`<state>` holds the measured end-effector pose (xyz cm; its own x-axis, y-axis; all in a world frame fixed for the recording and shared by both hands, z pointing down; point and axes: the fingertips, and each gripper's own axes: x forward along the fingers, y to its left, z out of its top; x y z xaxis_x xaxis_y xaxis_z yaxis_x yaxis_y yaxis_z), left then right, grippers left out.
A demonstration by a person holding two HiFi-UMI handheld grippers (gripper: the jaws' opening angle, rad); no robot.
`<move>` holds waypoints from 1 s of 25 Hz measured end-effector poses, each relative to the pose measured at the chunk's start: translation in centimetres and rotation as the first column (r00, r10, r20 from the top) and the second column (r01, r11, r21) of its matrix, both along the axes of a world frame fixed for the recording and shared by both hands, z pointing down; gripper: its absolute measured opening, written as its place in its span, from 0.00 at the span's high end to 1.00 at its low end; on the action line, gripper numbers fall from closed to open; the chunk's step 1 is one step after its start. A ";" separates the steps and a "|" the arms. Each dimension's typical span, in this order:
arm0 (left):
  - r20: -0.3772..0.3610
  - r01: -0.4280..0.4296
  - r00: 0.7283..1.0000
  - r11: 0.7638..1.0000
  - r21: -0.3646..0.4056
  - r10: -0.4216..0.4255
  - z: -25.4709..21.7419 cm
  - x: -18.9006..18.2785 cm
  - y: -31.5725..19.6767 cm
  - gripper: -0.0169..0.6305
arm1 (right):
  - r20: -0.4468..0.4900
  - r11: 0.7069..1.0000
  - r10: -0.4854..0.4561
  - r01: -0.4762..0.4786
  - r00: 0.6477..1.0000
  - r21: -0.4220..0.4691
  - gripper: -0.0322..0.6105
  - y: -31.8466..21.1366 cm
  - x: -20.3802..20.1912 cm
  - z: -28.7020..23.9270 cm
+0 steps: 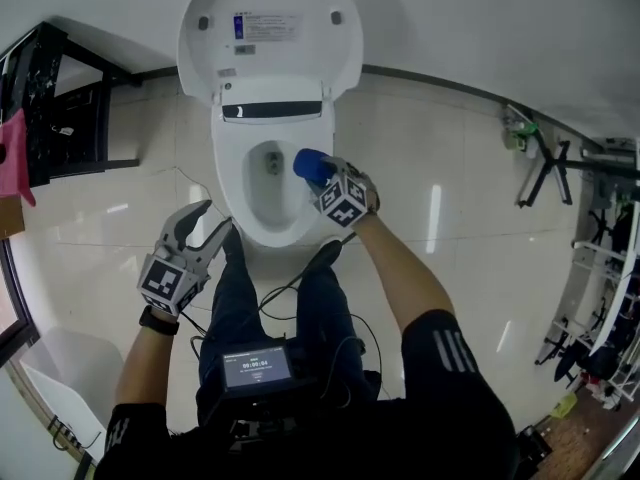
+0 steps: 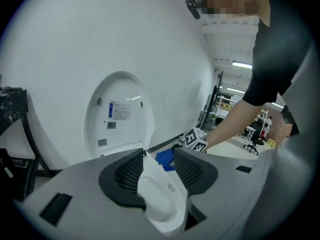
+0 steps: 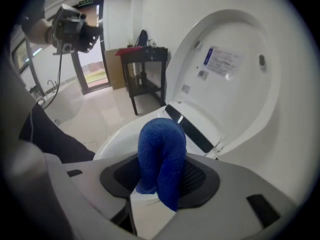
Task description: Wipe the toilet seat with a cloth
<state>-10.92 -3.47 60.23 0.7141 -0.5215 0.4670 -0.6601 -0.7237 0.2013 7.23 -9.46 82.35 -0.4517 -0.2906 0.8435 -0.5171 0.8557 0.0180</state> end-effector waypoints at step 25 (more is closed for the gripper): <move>-0.047 0.043 0.998 0.995 -0.093 -0.048 7.9 1.3 0.2 0.68 | -0.214 0.950 -0.132 0.062 0.968 -0.306 0.61 11.6 0.2 19.6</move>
<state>-9.62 -3.28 68.12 0.7138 -0.5108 0.4791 -0.6798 -0.6700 0.2984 7.38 2.16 101.94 -0.2495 0.0225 0.9681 -0.4432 0.8862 -0.1348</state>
